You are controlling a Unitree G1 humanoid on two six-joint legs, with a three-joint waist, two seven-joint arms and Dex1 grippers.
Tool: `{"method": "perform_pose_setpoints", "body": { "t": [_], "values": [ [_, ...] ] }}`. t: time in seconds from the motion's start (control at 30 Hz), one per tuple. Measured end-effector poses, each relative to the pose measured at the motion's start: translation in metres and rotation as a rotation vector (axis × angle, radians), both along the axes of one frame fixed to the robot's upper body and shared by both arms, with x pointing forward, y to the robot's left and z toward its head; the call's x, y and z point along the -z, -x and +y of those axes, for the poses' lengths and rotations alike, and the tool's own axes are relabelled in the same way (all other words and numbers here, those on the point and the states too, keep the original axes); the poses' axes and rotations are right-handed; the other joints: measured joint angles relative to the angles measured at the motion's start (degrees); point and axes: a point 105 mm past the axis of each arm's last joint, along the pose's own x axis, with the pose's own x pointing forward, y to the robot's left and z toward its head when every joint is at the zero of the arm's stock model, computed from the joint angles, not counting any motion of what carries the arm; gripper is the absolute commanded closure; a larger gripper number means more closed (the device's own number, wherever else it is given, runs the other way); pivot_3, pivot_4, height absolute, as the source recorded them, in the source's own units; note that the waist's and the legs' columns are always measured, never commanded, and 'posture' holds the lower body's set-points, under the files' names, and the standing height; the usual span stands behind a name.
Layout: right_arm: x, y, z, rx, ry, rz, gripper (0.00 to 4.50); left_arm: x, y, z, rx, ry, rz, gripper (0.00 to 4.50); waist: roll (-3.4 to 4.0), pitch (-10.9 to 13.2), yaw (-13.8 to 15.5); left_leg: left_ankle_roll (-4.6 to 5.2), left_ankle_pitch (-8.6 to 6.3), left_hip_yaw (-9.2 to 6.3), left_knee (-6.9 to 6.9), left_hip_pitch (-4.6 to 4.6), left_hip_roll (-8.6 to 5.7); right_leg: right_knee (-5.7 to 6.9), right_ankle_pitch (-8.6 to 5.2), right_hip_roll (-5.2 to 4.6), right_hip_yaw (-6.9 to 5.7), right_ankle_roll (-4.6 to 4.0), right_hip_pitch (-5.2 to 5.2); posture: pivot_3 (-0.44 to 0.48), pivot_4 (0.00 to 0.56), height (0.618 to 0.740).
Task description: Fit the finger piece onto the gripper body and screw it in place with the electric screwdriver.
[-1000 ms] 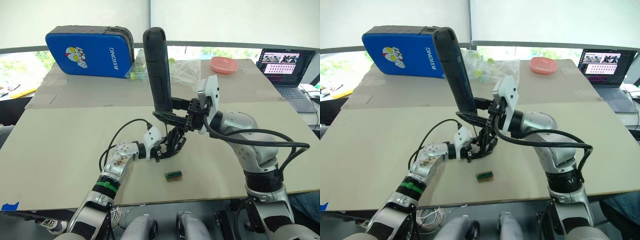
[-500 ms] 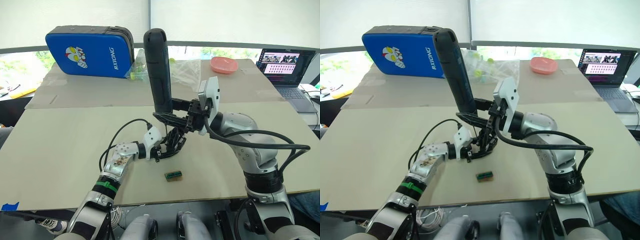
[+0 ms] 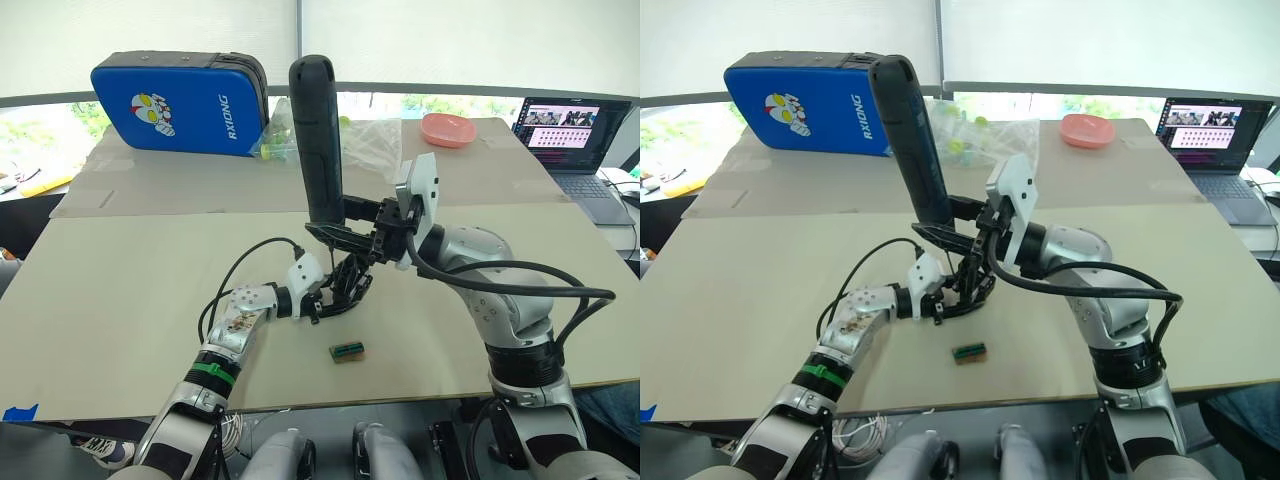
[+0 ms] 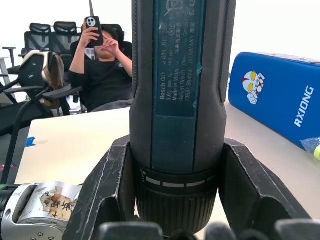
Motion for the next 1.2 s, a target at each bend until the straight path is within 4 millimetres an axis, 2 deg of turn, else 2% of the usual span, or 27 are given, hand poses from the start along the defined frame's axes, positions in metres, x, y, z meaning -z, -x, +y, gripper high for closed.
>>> {"method": "perform_pose_setpoints", "body": {
  "t": [0.23, 0.67, 0.8, 0.87, 1.2],
  "values": [
    [0.007, 0.000, -0.003, 0.001, 0.009, 0.015, 2.60, 0.000, 0.000, 0.000, 0.000, 0.000, 0.001, 2.21, 0.00, 0.0, 0.0, 0.00, 0.00, 0.00, 0.00, 0.01, 0.00, 0.00, 0.00, 0.00, -0.01, 0.00, 0.01, 0.000, 0.150, 0.740],
    [0.018, 0.001, -0.013, 0.002, -0.082, 0.026, 2.60, 0.002, -0.001, -0.001, -0.001, -0.001, 0.010, 2.21, 0.01, 0.0, 0.0, 0.00, 0.00, 0.00, 0.00, 0.21, -0.01, -0.01, 0.00, 0.02, -0.02, 0.00, 0.22, 0.000, 0.150, 0.740],
    [0.025, -0.004, -0.013, 0.000, -0.009, -0.013, 2.60, 0.005, -0.003, 0.000, -0.008, -0.010, 0.026, 2.21, 0.02, 0.0, -0.1, 0.05, -0.04, -0.01, -0.02, 0.73, 0.01, -0.04, -0.02, 0.01, -0.04, 0.02, 0.65, 0.000, 0.150, 0.740],
    [0.028, -0.003, -0.010, -0.019, 0.032, -0.016, 2.60, 0.006, -0.004, 0.001, -0.012, -0.019, 0.029, 2.21, 0.01, 0.0, -0.1, 0.53, -0.33, -0.01, -0.06, 1.03, 0.04, -0.03, -0.04, 0.01, -0.03, 0.05, 0.81, 0.000, 0.150, 0.740],
    [0.029, -0.004, -0.008, -0.031, 0.058, -0.011, 2.60, 0.007, -0.004, 0.000, -0.008, -0.024, 0.029, 2.21, 0.00, -0.1, 0.0, 0.42, -0.27, -0.02, -0.06, 1.04, 0.04, -0.03, -0.03, -0.01, -0.01, 0.04, 0.80, 0.000, 0.150, 0.740]
  ]
}}
